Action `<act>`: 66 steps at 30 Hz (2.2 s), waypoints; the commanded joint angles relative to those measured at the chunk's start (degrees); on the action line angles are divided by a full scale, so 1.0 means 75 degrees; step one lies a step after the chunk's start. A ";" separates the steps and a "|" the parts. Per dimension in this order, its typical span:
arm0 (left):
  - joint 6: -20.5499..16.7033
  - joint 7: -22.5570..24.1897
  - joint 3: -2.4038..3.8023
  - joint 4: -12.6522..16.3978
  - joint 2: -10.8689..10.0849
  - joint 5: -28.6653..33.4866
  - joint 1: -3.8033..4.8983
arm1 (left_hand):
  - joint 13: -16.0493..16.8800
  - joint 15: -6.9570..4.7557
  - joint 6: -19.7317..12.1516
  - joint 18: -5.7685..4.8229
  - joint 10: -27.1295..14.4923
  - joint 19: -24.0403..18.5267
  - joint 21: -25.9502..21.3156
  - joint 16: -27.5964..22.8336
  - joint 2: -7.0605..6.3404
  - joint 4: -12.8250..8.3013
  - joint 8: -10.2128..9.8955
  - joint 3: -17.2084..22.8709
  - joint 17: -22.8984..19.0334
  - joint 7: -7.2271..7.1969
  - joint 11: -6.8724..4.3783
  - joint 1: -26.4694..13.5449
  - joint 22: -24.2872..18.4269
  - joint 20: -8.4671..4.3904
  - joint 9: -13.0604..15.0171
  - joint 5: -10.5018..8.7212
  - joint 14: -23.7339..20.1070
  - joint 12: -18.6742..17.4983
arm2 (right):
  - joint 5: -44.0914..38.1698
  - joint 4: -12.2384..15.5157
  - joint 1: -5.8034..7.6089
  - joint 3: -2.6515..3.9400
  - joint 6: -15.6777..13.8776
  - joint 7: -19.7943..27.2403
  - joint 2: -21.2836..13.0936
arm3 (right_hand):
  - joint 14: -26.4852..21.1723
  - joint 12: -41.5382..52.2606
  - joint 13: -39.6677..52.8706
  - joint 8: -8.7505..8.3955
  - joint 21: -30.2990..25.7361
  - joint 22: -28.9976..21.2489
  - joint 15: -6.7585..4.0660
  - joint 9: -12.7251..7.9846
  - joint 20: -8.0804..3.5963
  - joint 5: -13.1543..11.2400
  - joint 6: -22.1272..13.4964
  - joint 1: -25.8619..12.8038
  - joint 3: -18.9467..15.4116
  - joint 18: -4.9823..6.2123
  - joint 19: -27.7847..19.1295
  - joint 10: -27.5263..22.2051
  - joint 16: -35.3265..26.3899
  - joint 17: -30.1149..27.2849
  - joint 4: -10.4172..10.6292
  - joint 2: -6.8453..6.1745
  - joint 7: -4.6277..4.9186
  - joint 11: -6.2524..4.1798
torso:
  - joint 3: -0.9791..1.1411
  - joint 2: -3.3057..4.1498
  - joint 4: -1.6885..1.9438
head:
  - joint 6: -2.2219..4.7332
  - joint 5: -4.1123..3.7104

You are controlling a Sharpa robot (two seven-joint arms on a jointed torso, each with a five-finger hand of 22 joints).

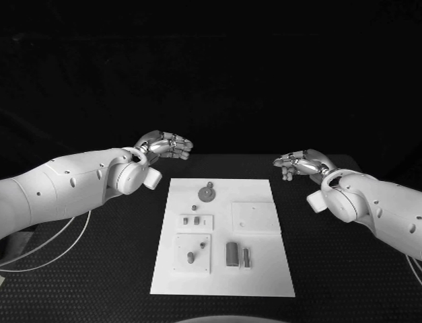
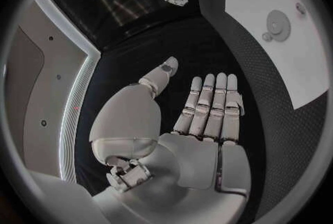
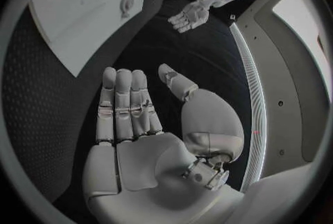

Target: Assemble the parts on the task board

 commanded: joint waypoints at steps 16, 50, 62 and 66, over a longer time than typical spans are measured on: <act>0.0635 0.0596 0.0015 -0.1108 0.0800 0.0970 -0.0146 | -0.0066 0.0081 -0.1940 -0.0174 -0.2469 -0.1749 -0.0024 -0.0812 0.0109 0.1090 -0.0751 -0.1332 -0.0259 -0.0697 -0.0521 -0.2570 -0.0508 0.0455 -0.0138 -0.0040 -0.1615 -0.0042 | 0.1337 -0.1517 -0.0097 0.0345 0.1124 0.1279 0.0733 | -0.2576 -0.4219 -0.4683 -0.0466 -0.2374 -0.0614 0.1559 -0.0810 0.0685 -0.0027 -0.1512 -0.0815 -0.1577 -0.0894 -0.3144 -0.1001 -0.4682 -0.2246 0.0162 0.0397 0.0094 0.0824 | 0.0033 -0.0547 -0.0168 | 0.0859 0.0036; -0.4158 0.1861 0.0762 0.3003 -0.0069 0.1536 -0.1114 | -0.0565 -0.1292 -0.5636 -0.0174 -0.7377 -0.5706 -0.0509 -0.2998 0.0802 0.1775 -0.2476 -0.3736 -0.3178 -0.1293 -0.1280 -0.7880 -0.5701 -0.0626 -0.3352 -0.0419 -0.5545 -0.0518 | 0.3576 0.3467 -0.0314 0.0021 -0.3510 0.2207 -0.1111 | -0.7514 -0.5162 -0.6776 -0.1103 -0.3609 -0.9453 0.0167 -0.5572 -0.0935 -0.0473 -0.7021 -0.6605 -0.5304 -0.1635 -0.6211 -0.7532 -0.7529 -0.5329 0.2133 0.0669 -0.1277 -0.0436 | 0.0023 -0.0448 0.0690 | 0.1104 -0.0991; -0.4706 0.2033 0.0852 0.3500 -0.0175 0.1622 -0.1219 | -0.0565 -0.1292 -0.5636 -0.0174 -0.7377 -0.5706 -0.0509 -0.2998 0.0802 0.1775 -0.2476 -0.3736 -0.3178 -0.1293 -0.1280 -0.7880 -0.5701 -0.0626 -0.3352 -0.0419 -0.5545 -0.0518 | 0.4102 0.4576 -0.0362 -0.0053 -0.4499 0.2462 -0.1515 | -0.7514 -0.5162 -0.6776 -0.1103 -0.3609 -0.9453 0.0167 -0.5572 -0.0935 -0.0473 -0.7021 -0.6605 -0.5304 -0.1635 -0.6211 -0.7532 -0.7529 -0.5329 0.2133 0.0669 -0.1277 -0.0436 | 0.0023 -0.0448 0.0690 | 0.1104 -0.0991; -0.4706 0.2033 0.0852 0.3500 -0.0175 0.1622 -0.1219 | -0.0565 -0.1292 -0.5636 -0.0174 -0.7377 -0.5706 -0.0509 -0.2998 0.0802 0.1775 -0.2476 -0.3736 -0.3178 -0.1293 -0.1280 -0.7880 -0.5701 -0.0626 -0.3352 -0.0419 -0.5545 -0.0518 | 0.4102 0.4576 -0.0362 -0.0053 -0.4499 0.2462 -0.1515 | -0.7514 -0.5162 -0.6776 -0.1103 -0.3609 -0.9453 0.0167 -0.5572 -0.0935 -0.0473 -0.7021 -0.6605 -0.5304 -0.1635 -0.6211 -0.7532 -0.7529 -0.5329 0.2133 0.0669 -0.1277 -0.0436 | 0.0023 -0.0448 0.0690 | 0.1104 -0.0991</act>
